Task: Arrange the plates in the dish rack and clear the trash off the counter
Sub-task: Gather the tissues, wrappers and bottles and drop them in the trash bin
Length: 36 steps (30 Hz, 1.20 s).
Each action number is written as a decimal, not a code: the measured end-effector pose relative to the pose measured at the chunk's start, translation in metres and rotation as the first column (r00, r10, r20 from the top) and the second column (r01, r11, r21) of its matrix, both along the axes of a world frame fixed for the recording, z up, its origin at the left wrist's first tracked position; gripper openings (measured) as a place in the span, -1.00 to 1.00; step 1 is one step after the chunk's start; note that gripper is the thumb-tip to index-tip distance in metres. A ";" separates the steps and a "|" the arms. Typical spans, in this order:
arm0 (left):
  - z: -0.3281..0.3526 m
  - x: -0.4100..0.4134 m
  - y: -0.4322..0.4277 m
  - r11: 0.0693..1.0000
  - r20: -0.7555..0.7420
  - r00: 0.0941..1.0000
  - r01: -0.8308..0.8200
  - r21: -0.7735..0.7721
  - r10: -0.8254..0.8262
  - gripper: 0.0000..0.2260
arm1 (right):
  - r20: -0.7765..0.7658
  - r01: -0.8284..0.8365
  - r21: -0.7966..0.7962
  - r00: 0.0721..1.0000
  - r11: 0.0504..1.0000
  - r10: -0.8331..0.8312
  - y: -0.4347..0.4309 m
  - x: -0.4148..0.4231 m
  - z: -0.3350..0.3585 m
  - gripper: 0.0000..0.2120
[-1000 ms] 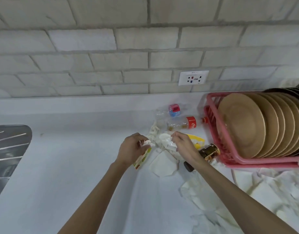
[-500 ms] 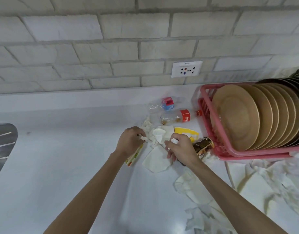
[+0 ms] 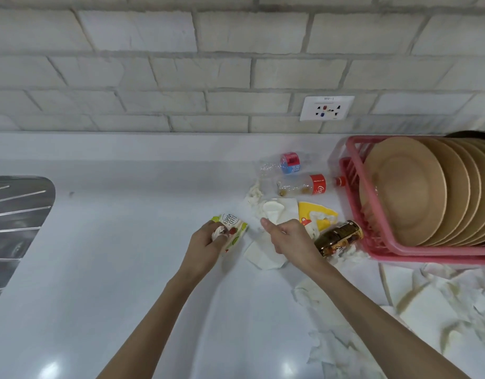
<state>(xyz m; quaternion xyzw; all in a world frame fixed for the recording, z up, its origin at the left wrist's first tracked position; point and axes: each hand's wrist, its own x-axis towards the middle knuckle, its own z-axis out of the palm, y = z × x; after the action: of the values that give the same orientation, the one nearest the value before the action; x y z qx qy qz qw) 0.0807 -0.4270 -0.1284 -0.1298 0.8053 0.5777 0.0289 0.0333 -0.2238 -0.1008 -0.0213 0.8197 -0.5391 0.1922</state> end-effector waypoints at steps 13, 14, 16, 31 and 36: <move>0.004 0.049 0.050 0.912 0.016 0.946 0.307 0.271 -0.323 -0.81 | 0.249 0.181 -0.118 0.957 0.976 -0.147 0.011 0.105 0.003 -0.50; 0.003 0.055 0.056 0.905 0.024 0.939 0.324 0.274 -0.344 -0.79 | 0.242 0.201 -0.126 0.956 0.971 -0.166 0.014 0.114 0.004 -0.51; 0.003 0.068 0.069 0.892 0.068 0.926 0.337 0.300 -0.372 -0.80 | 0.217 0.253 -0.132 0.951 0.958 -0.221 0.023 0.131 0.007 -0.49; 0.021 0.200 0.274 0.816 0.104 0.814 0.549 0.182 -0.571 -0.83 | 0.301 0.608 -0.388 0.794 0.692 -0.528 0.232 0.329 0.003 -0.81; 0.007 0.266 0.362 0.670 0.108 0.663 0.717 0.195 -0.741 -0.82 | 0.298 0.745 -0.332 0.665 0.578 -0.685 0.311 0.415 -0.043 -0.80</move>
<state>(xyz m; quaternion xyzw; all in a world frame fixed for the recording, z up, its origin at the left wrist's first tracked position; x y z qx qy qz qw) 0.3466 -0.0648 -0.1214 0.1549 0.7425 0.5568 0.3386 0.4483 0.0876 -0.1435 0.3068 0.6035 -0.7360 0.0041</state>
